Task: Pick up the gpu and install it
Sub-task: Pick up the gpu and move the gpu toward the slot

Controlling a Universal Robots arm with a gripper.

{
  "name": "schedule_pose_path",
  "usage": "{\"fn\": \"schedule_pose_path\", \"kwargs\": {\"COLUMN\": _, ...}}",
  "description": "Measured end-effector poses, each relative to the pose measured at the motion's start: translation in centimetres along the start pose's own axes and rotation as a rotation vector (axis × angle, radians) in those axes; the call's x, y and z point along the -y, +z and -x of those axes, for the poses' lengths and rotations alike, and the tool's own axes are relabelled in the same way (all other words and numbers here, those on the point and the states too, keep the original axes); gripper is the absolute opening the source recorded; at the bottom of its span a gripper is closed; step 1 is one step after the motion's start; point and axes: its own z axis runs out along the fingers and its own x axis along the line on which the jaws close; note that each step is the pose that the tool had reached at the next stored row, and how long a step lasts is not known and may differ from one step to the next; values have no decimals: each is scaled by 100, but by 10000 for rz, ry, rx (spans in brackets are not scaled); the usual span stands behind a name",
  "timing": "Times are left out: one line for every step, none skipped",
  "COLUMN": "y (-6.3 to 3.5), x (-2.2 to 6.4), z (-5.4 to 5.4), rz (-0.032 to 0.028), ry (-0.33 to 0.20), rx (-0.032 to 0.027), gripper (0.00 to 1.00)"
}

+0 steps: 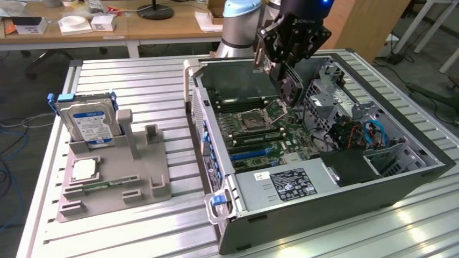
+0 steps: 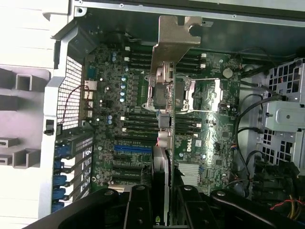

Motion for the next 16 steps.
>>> {"fn": "schedule_pose_path", "kwargs": {"y": 0, "x": 1, "z": 10, "rz": 5, "ry": -1, "rx": 0, "gripper": 27}}
{"fn": "schedule_pose_path", "kwargs": {"y": 0, "x": 2, "z": 32, "rz": 16, "ry": 0, "rx": 1, "gripper": 27}}
{"fn": "schedule_pose_path", "kwargs": {"y": 0, "x": 3, "z": 43, "rz": 20, "ry": 0, "rx": 1, "gripper": 27}}
{"fn": "schedule_pose_path", "kwargs": {"y": 0, "x": 3, "z": 54, "rz": 24, "ry": 0, "rx": 1, "gripper": 27}}
{"fn": "schedule_pose_path", "kwargs": {"y": 0, "x": 4, "z": 66, "rz": 28, "ry": 1, "rx": 2, "gripper": 27}}
{"fn": "schedule_pose_path", "kwargs": {"y": 0, "x": 5, "z": 77, "rz": 32, "ry": 0, "rx": 2, "gripper": 27}}
{"fn": "schedule_pose_path", "kwargs": {"y": 0, "x": 5, "z": 88, "rz": 36, "ry": 0, "rx": 2, "gripper": 27}}
{"fn": "schedule_pose_path", "kwargs": {"y": 0, "x": 6, "z": 99, "rz": 40, "ry": 0, "rx": 2, "gripper": 27}}
{"fn": "schedule_pose_path", "kwargs": {"y": 0, "x": 7, "z": 111, "rz": 45, "ry": 0, "rx": 2, "gripper": 27}}
{"fn": "schedule_pose_path", "kwargs": {"y": 0, "x": 7, "z": 120, "rz": 50, "ry": 0, "rx": 3, "gripper": 27}}
{"fn": "schedule_pose_path", "kwargs": {"y": 0, "x": 8, "z": 129, "rz": 55, "ry": 0, "rx": 2, "gripper": 27}}
{"fn": "schedule_pose_path", "kwargs": {"y": 0, "x": 8, "z": 143, "rz": 57, "ry": 0, "rx": 3, "gripper": 27}}
{"fn": "schedule_pose_path", "kwargs": {"y": 0, "x": 9, "z": 159, "rz": 58, "ry": 0, "rx": 2, "gripper": 27}}
{"fn": "schedule_pose_path", "kwargs": {"y": 0, "x": 10, "z": 169, "rz": 61, "ry": 0, "rx": 3, "gripper": 27}}
{"fn": "schedule_pose_path", "kwargs": {"y": 0, "x": 11, "z": 179, "rz": 65, "ry": -1, "rx": 4, "gripper": 27}}
{"fn": "schedule_pose_path", "kwargs": {"y": 1, "x": 11, "z": 188, "rz": 67, "ry": 0, "rx": 4, "gripper": 27}}
